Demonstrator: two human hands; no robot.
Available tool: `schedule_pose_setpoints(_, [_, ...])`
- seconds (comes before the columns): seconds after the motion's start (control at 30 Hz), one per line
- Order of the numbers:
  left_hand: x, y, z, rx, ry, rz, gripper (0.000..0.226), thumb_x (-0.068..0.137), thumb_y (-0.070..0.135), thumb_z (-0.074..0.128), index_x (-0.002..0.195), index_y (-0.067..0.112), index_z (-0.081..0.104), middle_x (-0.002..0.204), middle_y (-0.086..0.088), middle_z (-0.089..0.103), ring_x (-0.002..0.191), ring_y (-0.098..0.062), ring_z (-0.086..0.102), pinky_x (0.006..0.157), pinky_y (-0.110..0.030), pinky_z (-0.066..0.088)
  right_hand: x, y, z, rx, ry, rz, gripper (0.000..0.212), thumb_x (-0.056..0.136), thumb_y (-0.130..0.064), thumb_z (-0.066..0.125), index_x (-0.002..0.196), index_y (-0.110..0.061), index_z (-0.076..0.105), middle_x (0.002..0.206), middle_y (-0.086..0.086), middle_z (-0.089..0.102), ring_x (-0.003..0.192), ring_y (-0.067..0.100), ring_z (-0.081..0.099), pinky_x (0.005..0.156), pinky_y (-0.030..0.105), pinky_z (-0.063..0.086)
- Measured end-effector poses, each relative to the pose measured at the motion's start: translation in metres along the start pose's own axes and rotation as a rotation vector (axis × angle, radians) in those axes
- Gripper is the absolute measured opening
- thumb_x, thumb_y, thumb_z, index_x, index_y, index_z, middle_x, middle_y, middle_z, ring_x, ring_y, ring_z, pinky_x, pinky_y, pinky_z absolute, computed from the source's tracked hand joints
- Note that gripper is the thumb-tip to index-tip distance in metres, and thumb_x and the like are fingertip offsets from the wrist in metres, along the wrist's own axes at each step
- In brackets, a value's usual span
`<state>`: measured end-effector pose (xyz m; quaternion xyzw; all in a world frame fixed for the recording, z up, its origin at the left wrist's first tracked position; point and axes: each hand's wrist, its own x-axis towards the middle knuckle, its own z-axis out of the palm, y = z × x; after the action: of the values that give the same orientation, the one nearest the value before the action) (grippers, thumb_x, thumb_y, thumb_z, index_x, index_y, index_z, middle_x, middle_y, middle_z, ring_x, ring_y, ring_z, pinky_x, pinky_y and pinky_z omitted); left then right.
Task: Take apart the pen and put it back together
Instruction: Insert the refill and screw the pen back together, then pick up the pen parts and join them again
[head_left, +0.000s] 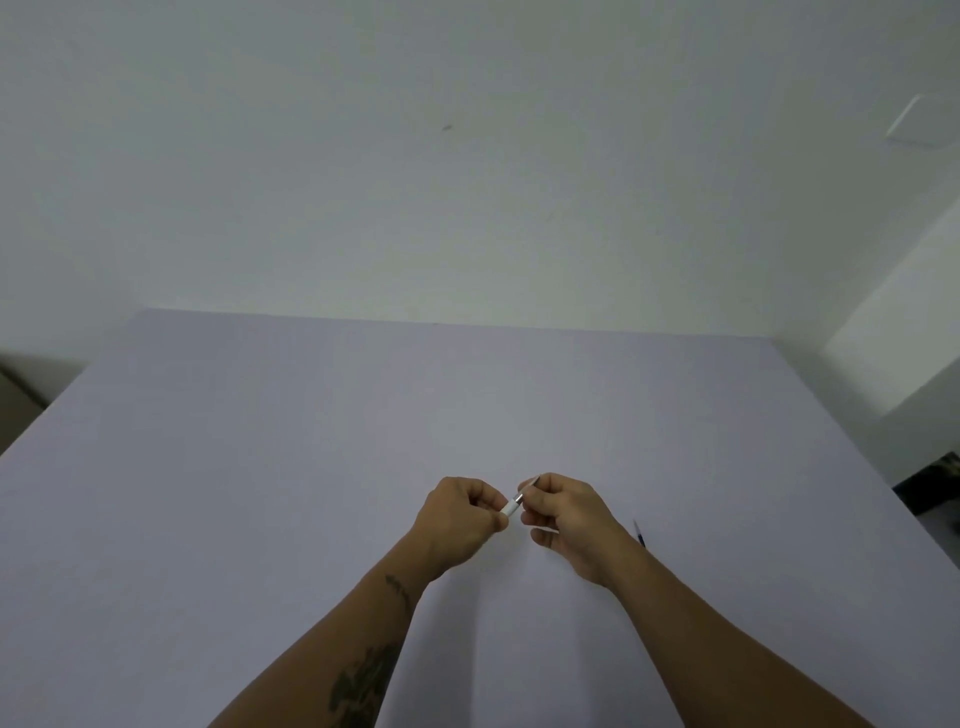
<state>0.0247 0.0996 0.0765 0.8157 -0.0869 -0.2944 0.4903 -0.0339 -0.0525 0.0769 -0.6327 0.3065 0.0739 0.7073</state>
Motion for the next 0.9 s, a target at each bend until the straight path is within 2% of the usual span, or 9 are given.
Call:
schedule_pose_setpoints(0.2, [0.007, 0.001, 0.004, -0.049, -0.145, -0.071, 0.013, 0.083, 0.003, 0.066, 0.08, 0.012, 0.074, 0.077, -0.006, 0.07, 0.076, -0.019, 0.063, 0.079, -0.033, 0.055, 0.007, -0.005, -0.012, -0.107, -0.021, 0.0, 0.012, 0.095, -0.011, 0.062, 0.09, -0.007, 0.073, 0.086, 0.006, 0.066, 0.081, 0.019, 0.059, 0.073, 0.031, 0.051])
schedule_pose_setpoints(0.37, [0.015, 0.007, 0.019, -0.01, -0.114, -0.12, 0.013, 0.08, 0.001, 0.066, 0.078, 0.01, 0.075, 0.074, -0.006, 0.07, 0.068, -0.015, 0.062, 0.068, -0.026, 0.052, 0.025, -0.009, -0.024, -0.26, -0.035, 0.014, 0.014, 0.091, -0.012, 0.068, 0.077, -0.011, 0.069, 0.082, 0.005, 0.065, 0.078, 0.018, 0.059, 0.067, 0.03, 0.049])
schedule_pose_setpoints(0.43, [0.019, 0.01, 0.026, -0.016, -0.103, -0.15, 0.015, 0.081, 0.0, 0.065, 0.075, 0.011, 0.075, 0.075, -0.007, 0.071, 0.071, -0.017, 0.063, 0.07, -0.028, 0.054, 0.032, -0.014, -0.032, -0.329, -0.056, 0.023, 0.011, 0.089, -0.014, 0.07, 0.078, -0.013, 0.071, 0.083, 0.005, 0.067, 0.078, 0.017, 0.061, 0.065, 0.028, 0.049])
schedule_pose_setpoints(0.5, [0.025, 0.012, 0.033, -0.05, -0.077, -0.185, 0.018, 0.082, -0.001, 0.063, 0.074, 0.011, 0.074, 0.076, -0.009, 0.071, 0.075, -0.021, 0.065, 0.078, -0.034, 0.058, 0.041, -0.02, -0.045, -0.401, -0.097, 0.031, 0.003, 0.087, -0.017, 0.072, 0.086, -0.016, 0.075, 0.083, 0.002, 0.068, 0.077, 0.016, 0.061, 0.061, 0.026, 0.047])
schedule_pose_setpoints(0.63, [0.034, 0.013, 0.048, -0.174, 0.02, -0.259, 0.014, 0.084, -0.003, 0.062, 0.077, 0.007, 0.069, 0.076, -0.013, 0.069, 0.071, -0.023, 0.068, 0.083, -0.041, 0.06, 0.068, -0.018, -0.084, -0.6, -0.07, -0.009, 0.036, 0.081, -0.015, 0.074, 0.116, -0.02, 0.072, 0.09, 0.004, 0.07, 0.079, 0.016, 0.065, 0.068, 0.024, 0.05])
schedule_pose_setpoints(0.7, [0.038, 0.014, 0.056, -0.21, 0.054, -0.288, 0.014, 0.083, -0.005, 0.061, 0.077, 0.007, 0.066, 0.08, -0.015, 0.069, 0.071, -0.024, 0.068, 0.079, -0.04, 0.062, 0.082, -0.014, -0.101, -0.756, -0.022, -0.036, 0.037, 0.083, -0.01, 0.068, 0.12, -0.016, 0.07, 0.104, 0.004, 0.07, 0.093, 0.016, 0.066, 0.075, 0.023, 0.049])
schedule_pose_setpoints(0.77, [0.042, 0.015, 0.064, -0.23, 0.079, -0.314, 0.014, 0.084, -0.005, 0.06, 0.077, 0.007, 0.065, 0.085, -0.017, 0.068, 0.073, -0.025, 0.068, 0.074, -0.035, 0.061, 0.094, -0.01, -0.11, -0.903, -0.016, -0.03, 0.03, 0.085, -0.009, 0.061, 0.112, -0.012, 0.073, 0.112, 0.007, 0.07, 0.099, 0.021, 0.067, 0.078, 0.027, 0.053])
schedule_pose_setpoints(0.83, [0.045, 0.015, 0.07, -0.237, 0.1, -0.343, 0.013, 0.084, -0.003, 0.061, 0.079, 0.008, 0.064, 0.089, -0.018, 0.069, 0.076, -0.025, 0.068, 0.072, -0.034, 0.06, 0.103, -0.006, -0.111, -1.042, -0.026, -0.021, 0.014, 0.08, -0.012, 0.057, 0.087, -0.011, 0.069, 0.098, 0.01, 0.072, 0.08, 0.023, 0.066, 0.069, 0.031, 0.053])
schedule_pose_setpoints(0.9, [0.046, 0.013, 0.076, -0.239, 0.113, -0.37, 0.011, 0.085, -0.001, 0.062, 0.081, 0.009, 0.064, 0.092, -0.017, 0.07, 0.079, -0.025, 0.068, 0.071, -0.033, 0.06, 0.109, -0.001, -0.107, -1.145, -0.026, -0.015, 0.001, 0.077, -0.015, 0.055, 0.076, -0.014, 0.055, 0.081, 0.006, 0.065, 0.063, 0.02, 0.057, 0.056, 0.027, 0.043])
